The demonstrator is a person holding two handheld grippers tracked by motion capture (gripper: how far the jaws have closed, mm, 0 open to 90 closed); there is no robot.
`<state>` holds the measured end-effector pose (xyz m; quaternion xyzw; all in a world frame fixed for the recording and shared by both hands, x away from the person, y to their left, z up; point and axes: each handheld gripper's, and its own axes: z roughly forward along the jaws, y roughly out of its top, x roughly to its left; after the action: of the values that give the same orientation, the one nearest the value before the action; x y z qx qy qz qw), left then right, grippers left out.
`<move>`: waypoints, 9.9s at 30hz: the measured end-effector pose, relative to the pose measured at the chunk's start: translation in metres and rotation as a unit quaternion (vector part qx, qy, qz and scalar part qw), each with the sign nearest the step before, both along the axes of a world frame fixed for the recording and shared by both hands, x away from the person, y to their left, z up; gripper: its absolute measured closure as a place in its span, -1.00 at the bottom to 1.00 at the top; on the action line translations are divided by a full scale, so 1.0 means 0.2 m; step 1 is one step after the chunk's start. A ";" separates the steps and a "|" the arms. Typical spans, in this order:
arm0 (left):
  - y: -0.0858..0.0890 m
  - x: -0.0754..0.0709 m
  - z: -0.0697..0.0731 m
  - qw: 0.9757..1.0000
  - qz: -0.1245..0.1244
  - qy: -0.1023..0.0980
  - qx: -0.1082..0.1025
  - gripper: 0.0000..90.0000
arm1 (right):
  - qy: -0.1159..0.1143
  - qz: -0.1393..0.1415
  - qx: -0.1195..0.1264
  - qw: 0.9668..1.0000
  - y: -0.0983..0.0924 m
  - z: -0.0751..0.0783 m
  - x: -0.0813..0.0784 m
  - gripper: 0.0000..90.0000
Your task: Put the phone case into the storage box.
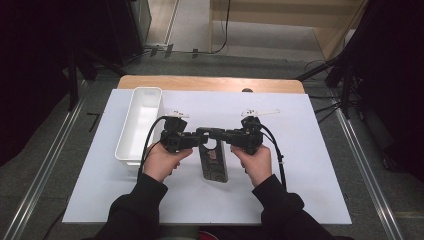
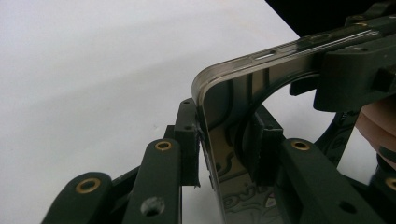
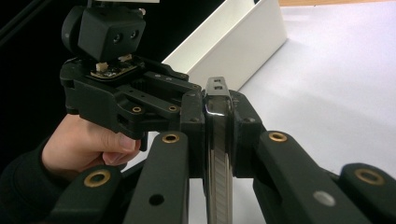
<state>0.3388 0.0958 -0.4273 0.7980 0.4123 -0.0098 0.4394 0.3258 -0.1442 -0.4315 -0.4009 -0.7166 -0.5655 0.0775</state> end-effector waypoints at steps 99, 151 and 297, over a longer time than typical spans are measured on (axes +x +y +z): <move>0.08 -0.03 0.12 0.995 -0.002 -0.080 0.063 0.54 | -0.105 0.056 -0.155 0.981 -0.08 -0.06 -0.11 -0.42; 0.13 0.00 0.13 0.997 0.005 -0.061 0.049 0.54 | -0.099 -0.020 -0.156 0.983 -0.49 -0.13 -0.50 -0.43; 0.74 0.48 0.67 0.979 0.153 -0.082 0.109 0.54 | -0.088 -0.031 -0.165 0.982 -0.55 -0.22 -0.55 -0.75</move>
<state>0.4355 0.2442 -0.2940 0.7666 0.4906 0.1678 0.3787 0.2158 -0.2544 -0.4753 -0.3784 -0.7913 -0.4750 -0.0705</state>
